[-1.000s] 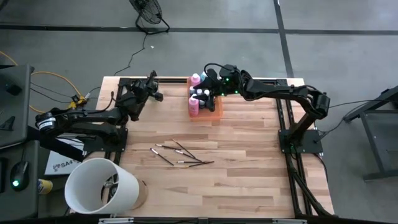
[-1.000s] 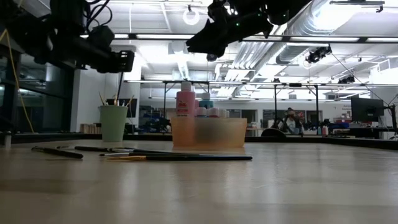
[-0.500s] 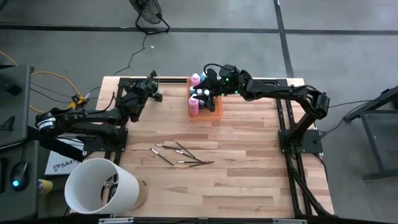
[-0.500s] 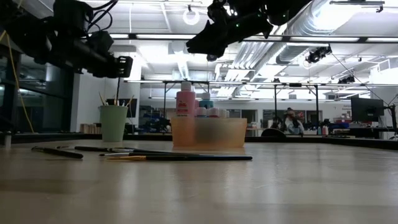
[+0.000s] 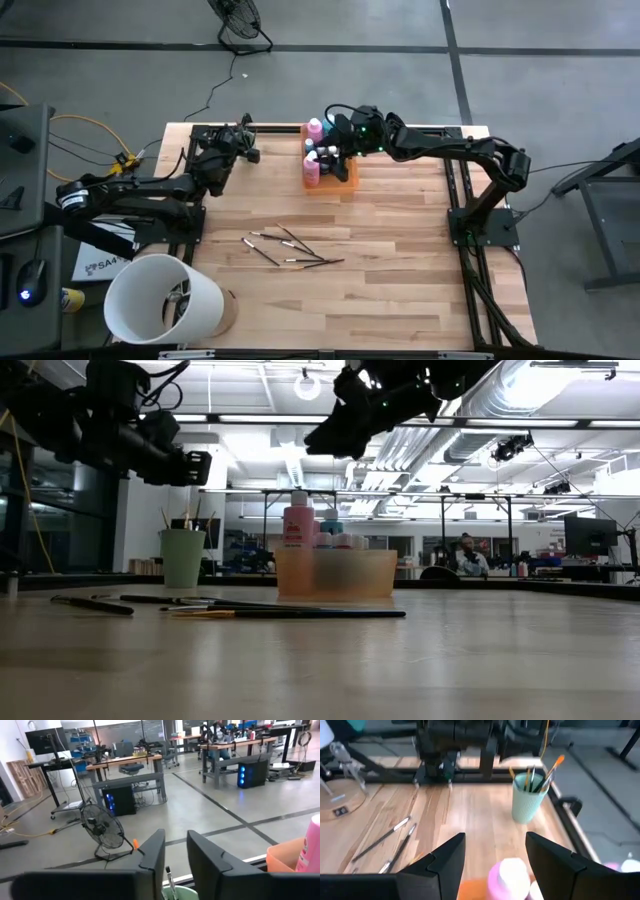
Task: Pick & Place Paint Supplies
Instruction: Put the orange paintbrush into the cup
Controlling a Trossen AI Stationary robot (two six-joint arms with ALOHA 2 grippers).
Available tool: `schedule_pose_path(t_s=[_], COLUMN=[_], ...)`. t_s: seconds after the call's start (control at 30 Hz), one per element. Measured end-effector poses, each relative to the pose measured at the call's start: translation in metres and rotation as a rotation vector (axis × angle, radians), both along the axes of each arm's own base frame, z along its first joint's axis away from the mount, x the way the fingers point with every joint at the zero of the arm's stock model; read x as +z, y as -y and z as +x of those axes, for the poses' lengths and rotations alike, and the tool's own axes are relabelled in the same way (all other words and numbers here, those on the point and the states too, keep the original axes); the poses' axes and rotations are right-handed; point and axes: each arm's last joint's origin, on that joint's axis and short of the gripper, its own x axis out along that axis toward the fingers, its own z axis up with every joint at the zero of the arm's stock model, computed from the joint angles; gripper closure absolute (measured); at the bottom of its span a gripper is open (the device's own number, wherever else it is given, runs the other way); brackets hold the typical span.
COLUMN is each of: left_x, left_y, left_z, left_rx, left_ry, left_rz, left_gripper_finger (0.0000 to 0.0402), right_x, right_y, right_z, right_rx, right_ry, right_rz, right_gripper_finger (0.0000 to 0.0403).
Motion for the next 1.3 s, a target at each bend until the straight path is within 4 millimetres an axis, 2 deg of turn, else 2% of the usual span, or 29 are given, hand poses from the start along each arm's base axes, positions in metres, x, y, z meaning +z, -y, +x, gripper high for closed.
schedule_pose_path(t_s=[0.17, 0.33, 0.57, 0.7, 0.8, 0.97, 1.1, 1.3], left_x=[0.004, 0.007, 0.007, 0.006, 0.004, 0.011, 0.019, 0.023], left_y=[0.002, 0.003, 0.004, 0.005, 0.008, 0.011, 0.014, 0.014], left_z=[-0.001, 0.001, 0.002, 0.005, 0.006, 0.008, 0.01, 0.01], left_rx=[-0.051, -0.157, -0.201, -0.33, -0.439, -0.568, -0.685, -0.697], left_ry=[0.022, 0.024, -0.001, -0.021, -0.07, -0.153, -0.219, -0.227], left_rz=[0.014, 0.026, 0.036, 0.036, 0.019, -0.12, -0.209, -0.23], left_gripper_finger=[0.0261, 0.0212, 0.0204, 0.0203, 0.0203, 0.0203, 0.0203, 0.0203], right_x=[-0.003, -0.006, -0.013, -0.017, -0.021, -0.031, -0.044, -0.065], right_y=[-0.009, -0.031, -0.068, -0.083, -0.094, -0.099, -0.095, -0.105], right_z=[-0.011, -0.023, -0.03, -0.031, -0.04, -0.06, -0.095, -0.145], right_rx=[-0.022, 0.028, 0.131, 0.06, 0.044, 0.121, 0.048, 0.013], right_ry=[-0.138, -0.306, -0.472, -0.555, -0.64, -0.457, -0.282, 0.028], right_rz=[0.018, 0.017, 0.049, 0.079, 0.132, 0.201, 0.227, 0.28], right_gripper_finger=[0.02, 0.02, 0.02, 0.02, 0.02, 0.0202, 0.0212, 0.0228])
